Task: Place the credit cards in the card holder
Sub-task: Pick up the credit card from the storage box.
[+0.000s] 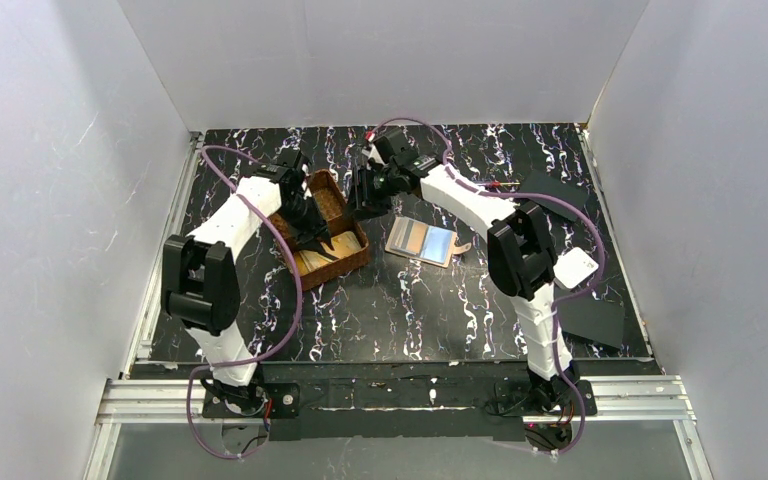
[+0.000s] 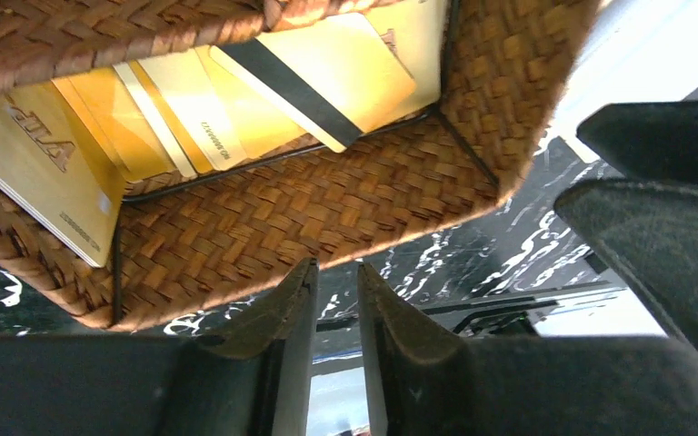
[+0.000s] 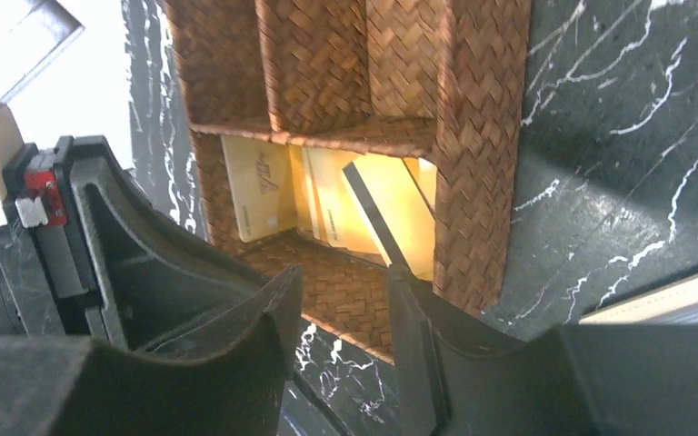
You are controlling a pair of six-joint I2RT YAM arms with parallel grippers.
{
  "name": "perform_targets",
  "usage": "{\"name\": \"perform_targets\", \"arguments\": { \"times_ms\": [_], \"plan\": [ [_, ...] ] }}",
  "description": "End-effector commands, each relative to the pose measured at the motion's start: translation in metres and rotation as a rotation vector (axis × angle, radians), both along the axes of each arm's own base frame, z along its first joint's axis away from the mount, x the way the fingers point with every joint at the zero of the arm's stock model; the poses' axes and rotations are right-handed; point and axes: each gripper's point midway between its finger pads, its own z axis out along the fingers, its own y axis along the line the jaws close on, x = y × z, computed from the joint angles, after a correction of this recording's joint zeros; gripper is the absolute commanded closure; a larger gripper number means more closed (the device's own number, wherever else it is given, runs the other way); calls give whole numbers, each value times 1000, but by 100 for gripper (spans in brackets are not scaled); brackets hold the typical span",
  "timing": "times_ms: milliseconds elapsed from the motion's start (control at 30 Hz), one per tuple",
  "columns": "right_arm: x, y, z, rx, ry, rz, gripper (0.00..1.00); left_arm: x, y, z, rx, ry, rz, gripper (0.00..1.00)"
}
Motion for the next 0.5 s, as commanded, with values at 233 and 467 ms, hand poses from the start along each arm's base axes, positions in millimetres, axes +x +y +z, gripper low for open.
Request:
{"name": "perform_targets", "arguments": {
  "times_ms": [233,467],
  "plan": [
    [-15,1,-6,-62,-9,85,57,-5,16,-27,105,68,-52,75],
    [-30,11,-20,-84,-7,158,51,-6,29,-45,178,93,-66,80]
  ]
}}
